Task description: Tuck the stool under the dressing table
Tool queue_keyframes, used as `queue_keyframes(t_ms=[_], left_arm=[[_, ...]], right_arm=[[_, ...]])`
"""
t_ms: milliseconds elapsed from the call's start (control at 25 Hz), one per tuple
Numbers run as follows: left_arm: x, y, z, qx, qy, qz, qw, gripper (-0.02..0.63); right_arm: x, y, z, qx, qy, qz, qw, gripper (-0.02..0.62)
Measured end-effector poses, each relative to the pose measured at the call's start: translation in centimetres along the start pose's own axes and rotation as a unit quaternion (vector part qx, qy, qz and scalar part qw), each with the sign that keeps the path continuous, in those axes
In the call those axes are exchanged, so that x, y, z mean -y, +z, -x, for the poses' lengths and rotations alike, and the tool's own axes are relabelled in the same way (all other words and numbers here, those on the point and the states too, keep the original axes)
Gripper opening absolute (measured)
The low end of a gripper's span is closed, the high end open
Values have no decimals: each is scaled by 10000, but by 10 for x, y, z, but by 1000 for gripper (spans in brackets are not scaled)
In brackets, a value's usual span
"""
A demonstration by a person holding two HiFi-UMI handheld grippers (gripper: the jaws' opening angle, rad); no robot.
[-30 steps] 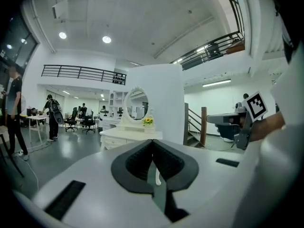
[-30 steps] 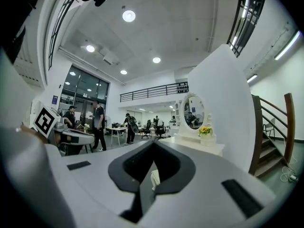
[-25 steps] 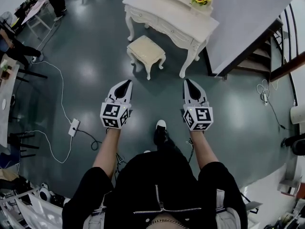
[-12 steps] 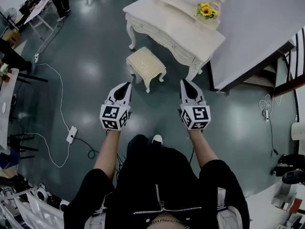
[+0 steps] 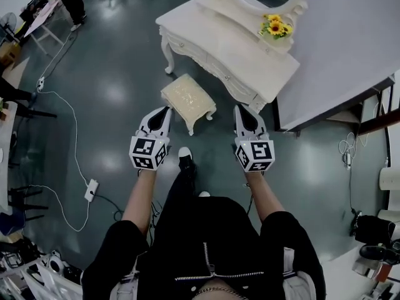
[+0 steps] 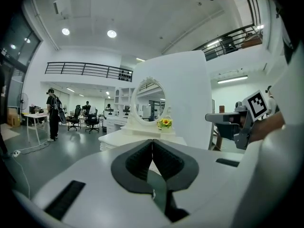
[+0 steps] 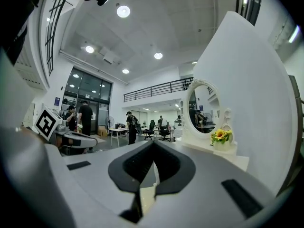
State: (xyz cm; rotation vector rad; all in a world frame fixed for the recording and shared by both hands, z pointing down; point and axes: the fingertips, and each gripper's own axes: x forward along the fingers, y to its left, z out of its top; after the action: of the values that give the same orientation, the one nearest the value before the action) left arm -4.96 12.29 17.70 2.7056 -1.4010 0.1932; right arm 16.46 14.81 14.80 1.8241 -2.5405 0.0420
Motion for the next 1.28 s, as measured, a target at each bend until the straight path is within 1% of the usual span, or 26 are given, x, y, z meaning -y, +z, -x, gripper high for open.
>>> queue_keyframes(t_ms=[160, 360, 480, 640, 800, 920, 1280], left_arm=[[-40, 8, -59, 12, -94, -30, 10000, 21], [-93, 20, -129, -96, -271, -76, 9996, 21], [-125, 26, -161, -109, -305, -111, 9994, 21], [-158, 27, -190, -154, -318, -82, 9993, 21], [-182, 26, -207, -188, -388, -2, 9991, 21], [-192, 26, -217, -221, -405, 19, 9989, 21], [-195, 29, -230, -181, -363, 78, 9991, 21]], right_arm=[[24, 3, -63, -2, -134, 22, 9999, 6], [45, 11, -146, -53, -285, 39, 9996, 6], [47, 7, -189, -134, -294, 21, 9995, 6], [49, 4, -230, -253, -323, 21, 9992, 6], [45, 6, -260, -299, -324, 43, 9990, 6], [44, 5, -272, -340, -318, 12, 9989, 6], [50, 4, -285, -365, -198, 12, 9991, 6]])
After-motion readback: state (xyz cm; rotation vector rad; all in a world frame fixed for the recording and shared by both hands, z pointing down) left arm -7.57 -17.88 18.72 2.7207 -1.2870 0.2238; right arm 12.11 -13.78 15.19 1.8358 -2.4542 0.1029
